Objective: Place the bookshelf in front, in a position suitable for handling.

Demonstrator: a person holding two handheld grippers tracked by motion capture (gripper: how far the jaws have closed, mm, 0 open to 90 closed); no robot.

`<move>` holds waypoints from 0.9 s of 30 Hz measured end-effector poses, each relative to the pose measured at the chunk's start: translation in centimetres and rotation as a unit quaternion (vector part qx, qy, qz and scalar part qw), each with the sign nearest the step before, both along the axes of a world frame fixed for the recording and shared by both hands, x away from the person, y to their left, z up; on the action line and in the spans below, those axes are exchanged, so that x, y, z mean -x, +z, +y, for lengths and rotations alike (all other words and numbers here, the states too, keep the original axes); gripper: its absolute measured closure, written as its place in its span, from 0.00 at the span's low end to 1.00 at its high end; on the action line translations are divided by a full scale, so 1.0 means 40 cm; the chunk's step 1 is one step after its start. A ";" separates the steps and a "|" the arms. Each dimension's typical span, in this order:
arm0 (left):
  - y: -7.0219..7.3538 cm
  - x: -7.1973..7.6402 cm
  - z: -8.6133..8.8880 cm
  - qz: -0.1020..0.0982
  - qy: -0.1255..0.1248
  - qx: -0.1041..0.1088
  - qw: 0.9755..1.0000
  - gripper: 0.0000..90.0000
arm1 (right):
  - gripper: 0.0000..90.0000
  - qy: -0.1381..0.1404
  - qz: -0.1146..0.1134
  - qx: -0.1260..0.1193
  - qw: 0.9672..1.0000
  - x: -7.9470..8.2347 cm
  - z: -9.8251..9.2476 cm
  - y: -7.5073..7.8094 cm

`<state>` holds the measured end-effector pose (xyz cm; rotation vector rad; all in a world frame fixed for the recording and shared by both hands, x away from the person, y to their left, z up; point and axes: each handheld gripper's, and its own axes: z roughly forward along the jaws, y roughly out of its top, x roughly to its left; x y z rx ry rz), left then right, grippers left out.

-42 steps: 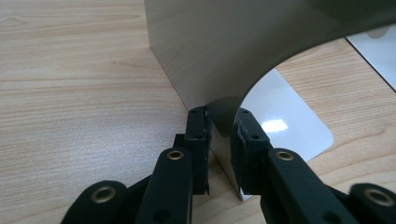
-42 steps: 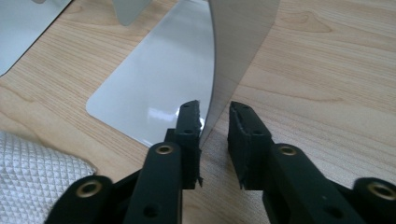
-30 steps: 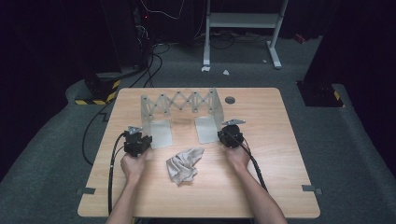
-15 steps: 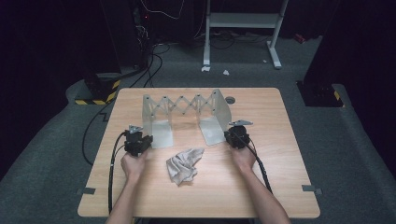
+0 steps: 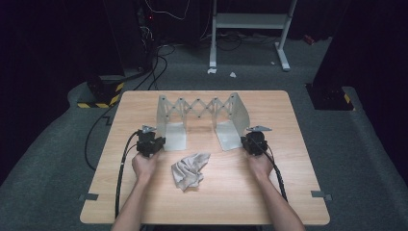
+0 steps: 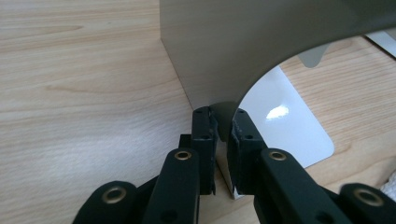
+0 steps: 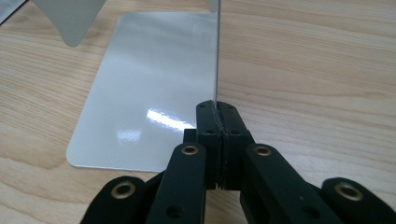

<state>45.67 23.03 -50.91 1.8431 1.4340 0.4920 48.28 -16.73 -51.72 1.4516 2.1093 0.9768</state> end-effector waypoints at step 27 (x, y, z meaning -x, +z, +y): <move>0.000 -0.024 -0.078 -0.001 -0.041 0.000 0.999 0.91 | 1.00 -0.046 -0.010 0.009 0.999 0.038 -0.090 -0.001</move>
